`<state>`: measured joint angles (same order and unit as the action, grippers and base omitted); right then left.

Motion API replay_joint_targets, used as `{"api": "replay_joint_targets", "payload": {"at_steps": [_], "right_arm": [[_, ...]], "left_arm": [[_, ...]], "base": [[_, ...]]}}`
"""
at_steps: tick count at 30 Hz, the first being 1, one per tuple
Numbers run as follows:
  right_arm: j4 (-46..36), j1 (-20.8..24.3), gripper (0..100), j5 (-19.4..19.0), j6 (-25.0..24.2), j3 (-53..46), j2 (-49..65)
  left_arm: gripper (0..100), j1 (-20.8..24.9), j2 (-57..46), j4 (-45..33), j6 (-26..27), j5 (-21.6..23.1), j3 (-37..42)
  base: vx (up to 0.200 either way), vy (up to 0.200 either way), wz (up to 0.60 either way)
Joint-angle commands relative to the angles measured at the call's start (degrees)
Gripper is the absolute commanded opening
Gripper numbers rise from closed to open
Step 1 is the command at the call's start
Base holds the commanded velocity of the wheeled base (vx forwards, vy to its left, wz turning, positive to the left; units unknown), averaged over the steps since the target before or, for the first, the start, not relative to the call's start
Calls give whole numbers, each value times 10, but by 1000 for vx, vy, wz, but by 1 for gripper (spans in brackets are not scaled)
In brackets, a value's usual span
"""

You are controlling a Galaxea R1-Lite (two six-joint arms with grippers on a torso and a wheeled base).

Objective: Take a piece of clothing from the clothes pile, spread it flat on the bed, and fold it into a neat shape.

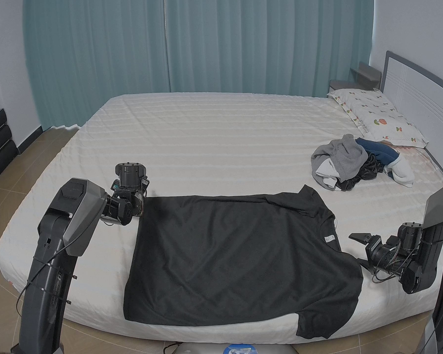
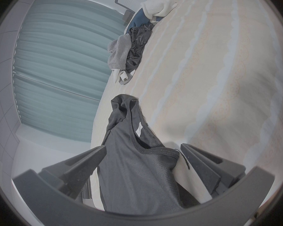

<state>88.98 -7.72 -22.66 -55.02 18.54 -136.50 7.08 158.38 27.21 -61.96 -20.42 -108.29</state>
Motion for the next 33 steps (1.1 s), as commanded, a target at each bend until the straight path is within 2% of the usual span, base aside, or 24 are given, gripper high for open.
{"api": "replay_joint_targets", "payload": {"at_steps": [1, 7, 10, 13, 15, 16, 18, 23, 27, 31, 33], "right_arm": [[6, 0, 100, 1, 0, -1, 0], [6, 2, 100, 6, 0, -1, -1], [6, 4, 100, 8, -1, -2, -1], [6, 4, 100, 9, 0, -2, -1], [6, 4, 100, 17, 0, -3, -2], [6, 4, 100, 17, 1, -3, -2], [6, 4, 100, 28, 4, -3, -7], [6, 5, 100, 31, 15, -7, -8], [6, 5, 100, 30, 15, -7, -8], [6, 5, 100, 30, 15, -7, -8], [6, 5, 100, 28, 15, -7, -7]], "left_arm": [[100, -7, -4, -2, -2, -1, 3], [100, -13, -9, -15, -18, -1, 11], [100, -16, -35, -77, -46, 0, 18], [100, -20, -71, -128, -76, 25, 47], [100, -24, -99, -133, -84, 59, 90], [100, -24, -102, -133, -85, 61, 93], [100, -35, -154, -129, -95, 110, 167], [100, -35, -238, -112, -103, 194, 280], [100, -20, -255, -81, -98, 204, 331], [100, -5, -258, -88, -96, 202, 346], [100, 0, -276, -81, -87, 202, 394]], "base": [[0, 0, 0], [0, 0, 0], [0, 0, 0], [0, 0, 0], [0, 0, 0], [0, 0, 0], [0, 0, 0], [0, 0, 0], [0, 0, 0], [0, 0, 0], [0, 0, 0]]}}
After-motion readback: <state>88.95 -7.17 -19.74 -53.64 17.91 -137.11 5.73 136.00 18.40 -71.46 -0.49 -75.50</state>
